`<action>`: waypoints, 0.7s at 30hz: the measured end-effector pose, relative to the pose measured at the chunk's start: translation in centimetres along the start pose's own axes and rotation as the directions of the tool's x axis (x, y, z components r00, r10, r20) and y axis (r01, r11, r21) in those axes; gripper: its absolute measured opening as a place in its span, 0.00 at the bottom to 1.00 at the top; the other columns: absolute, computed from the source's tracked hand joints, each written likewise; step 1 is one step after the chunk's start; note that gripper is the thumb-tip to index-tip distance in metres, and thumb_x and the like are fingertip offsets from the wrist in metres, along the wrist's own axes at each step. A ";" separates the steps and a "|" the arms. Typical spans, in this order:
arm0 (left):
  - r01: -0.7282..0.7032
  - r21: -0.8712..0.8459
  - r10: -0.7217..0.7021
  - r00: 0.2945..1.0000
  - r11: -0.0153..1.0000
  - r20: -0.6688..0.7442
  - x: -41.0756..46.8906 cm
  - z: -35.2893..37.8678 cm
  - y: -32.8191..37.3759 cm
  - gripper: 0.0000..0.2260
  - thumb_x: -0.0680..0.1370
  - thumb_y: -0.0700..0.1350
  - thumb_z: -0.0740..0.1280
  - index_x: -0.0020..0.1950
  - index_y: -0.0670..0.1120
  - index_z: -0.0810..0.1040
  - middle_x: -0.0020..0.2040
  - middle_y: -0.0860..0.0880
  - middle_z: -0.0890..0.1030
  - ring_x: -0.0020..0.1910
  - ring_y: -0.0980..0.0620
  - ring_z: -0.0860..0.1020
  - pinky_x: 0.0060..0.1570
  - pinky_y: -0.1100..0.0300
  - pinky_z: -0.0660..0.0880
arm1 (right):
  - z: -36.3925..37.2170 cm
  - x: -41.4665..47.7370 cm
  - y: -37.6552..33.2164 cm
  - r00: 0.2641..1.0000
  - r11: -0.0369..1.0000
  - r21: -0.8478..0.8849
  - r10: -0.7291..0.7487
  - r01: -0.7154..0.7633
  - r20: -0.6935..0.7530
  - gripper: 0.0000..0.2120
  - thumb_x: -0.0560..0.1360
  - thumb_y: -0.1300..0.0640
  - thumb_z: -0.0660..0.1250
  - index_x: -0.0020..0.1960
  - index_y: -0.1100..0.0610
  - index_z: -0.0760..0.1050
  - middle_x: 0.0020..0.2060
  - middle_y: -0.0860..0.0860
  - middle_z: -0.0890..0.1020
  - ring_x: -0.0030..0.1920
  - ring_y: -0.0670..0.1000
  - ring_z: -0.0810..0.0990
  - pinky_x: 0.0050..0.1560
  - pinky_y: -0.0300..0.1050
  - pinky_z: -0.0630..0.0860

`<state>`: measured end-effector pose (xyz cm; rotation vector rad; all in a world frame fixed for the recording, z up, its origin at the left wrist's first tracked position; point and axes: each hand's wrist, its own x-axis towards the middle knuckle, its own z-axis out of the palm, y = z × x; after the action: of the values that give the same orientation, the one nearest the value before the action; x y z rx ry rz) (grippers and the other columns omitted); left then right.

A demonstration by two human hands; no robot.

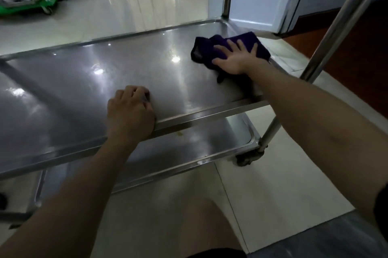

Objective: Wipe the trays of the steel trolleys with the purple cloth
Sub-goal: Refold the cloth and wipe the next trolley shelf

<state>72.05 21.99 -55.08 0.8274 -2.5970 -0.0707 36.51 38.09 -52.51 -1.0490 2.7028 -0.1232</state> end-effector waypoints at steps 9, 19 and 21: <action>0.046 -0.005 -0.046 0.999 0.999 -0.021 1.1 -0.1 0.4 0.17 0.82 0.50 0.55 0.62 0.49 0.79 0.61 0.45 0.80 0.59 0.42 0.76 0.58 0.44 0.72 | -0.4 2.2 -3.0 0.999 0.999 0.009 -0.053 0.053 0.004 0.39 0.78 0.23 0.46 0.86 0.33 0.46 0.89 0.48 0.45 0.87 0.61 0.39 0.76 0.81 0.32; 0.046 -0.058 -0.047 0.999 0.997 -0.002 1.0 -0.8 1.3 0.14 0.86 0.46 0.59 0.66 0.45 0.80 0.65 0.42 0.81 0.62 0.40 0.76 0.63 0.43 0.72 | 1.9 -14.5 1.7 0.968 0.968 -0.003 -0.250 0.250 -0.018 0.32 0.83 0.25 0.48 0.85 0.30 0.51 0.88 0.41 0.49 0.87 0.49 0.44 0.84 0.69 0.39; 0.042 -0.042 -0.042 0.999 0.998 -0.001 1.0 -0.7 1.6 0.14 0.85 0.45 0.60 0.66 0.45 0.80 0.64 0.41 0.81 0.61 0.39 0.76 0.62 0.43 0.72 | 2.4 -16.0 1.4 0.971 0.973 -0.009 -0.229 0.229 -0.073 0.31 0.84 0.27 0.48 0.85 0.31 0.53 0.88 0.41 0.51 0.87 0.49 0.45 0.83 0.70 0.40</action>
<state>70.69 22.77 -53.79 0.8673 -2.5670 -0.1352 47.59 49.92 -51.97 -1.3801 2.6358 -0.2056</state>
